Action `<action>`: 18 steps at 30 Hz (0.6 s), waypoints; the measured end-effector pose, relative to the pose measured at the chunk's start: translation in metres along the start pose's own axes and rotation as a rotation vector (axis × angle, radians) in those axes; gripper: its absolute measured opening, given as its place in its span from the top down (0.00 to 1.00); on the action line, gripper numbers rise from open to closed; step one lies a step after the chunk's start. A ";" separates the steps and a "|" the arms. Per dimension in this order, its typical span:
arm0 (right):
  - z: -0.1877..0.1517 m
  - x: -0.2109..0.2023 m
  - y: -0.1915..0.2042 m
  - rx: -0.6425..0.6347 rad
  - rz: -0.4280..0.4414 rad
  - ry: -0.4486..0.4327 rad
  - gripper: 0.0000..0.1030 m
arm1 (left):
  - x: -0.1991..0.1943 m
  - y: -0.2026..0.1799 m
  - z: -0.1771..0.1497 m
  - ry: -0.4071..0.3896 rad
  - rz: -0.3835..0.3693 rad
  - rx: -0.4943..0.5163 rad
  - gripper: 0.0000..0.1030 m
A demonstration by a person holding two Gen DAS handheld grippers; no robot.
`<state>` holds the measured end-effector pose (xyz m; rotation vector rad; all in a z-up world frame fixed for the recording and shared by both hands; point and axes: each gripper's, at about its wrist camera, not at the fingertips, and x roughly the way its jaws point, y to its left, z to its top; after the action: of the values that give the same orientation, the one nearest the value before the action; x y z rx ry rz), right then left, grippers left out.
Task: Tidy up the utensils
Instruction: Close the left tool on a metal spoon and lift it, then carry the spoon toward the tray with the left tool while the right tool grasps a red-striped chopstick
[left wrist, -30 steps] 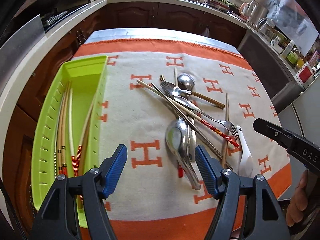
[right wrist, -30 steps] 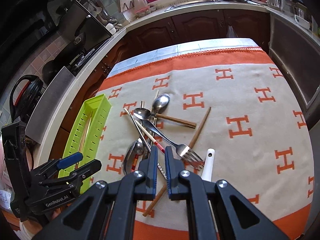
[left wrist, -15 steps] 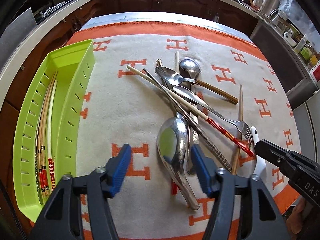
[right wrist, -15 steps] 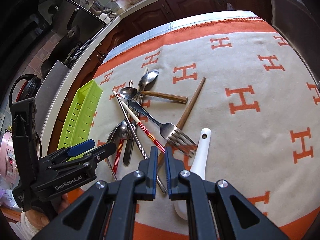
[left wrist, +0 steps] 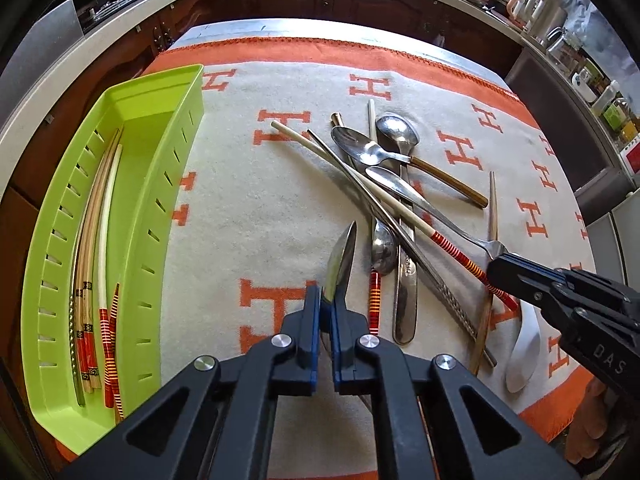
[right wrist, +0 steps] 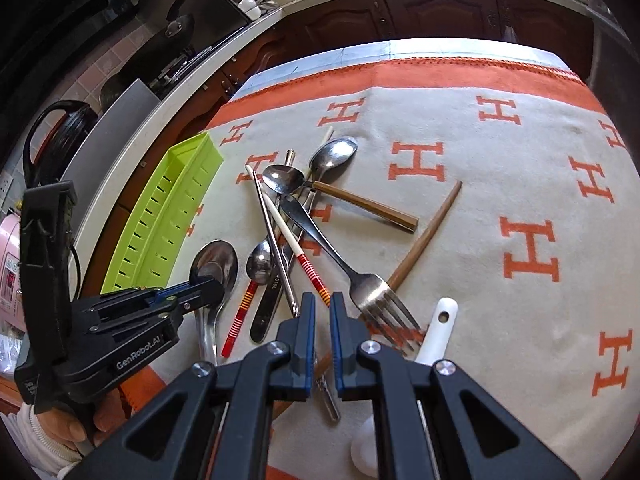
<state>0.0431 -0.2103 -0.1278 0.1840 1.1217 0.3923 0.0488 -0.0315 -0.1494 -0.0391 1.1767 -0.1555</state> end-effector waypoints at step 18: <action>0.017 0.041 0.027 -0.200 -0.070 0.142 0.90 | -0.033 0.028 0.002 -0.060 -0.067 -0.053 0.97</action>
<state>0.0676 -0.1685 -0.1454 -0.0597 1.2164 0.4581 0.0417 0.0008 -0.1216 -0.1286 1.1204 -0.1811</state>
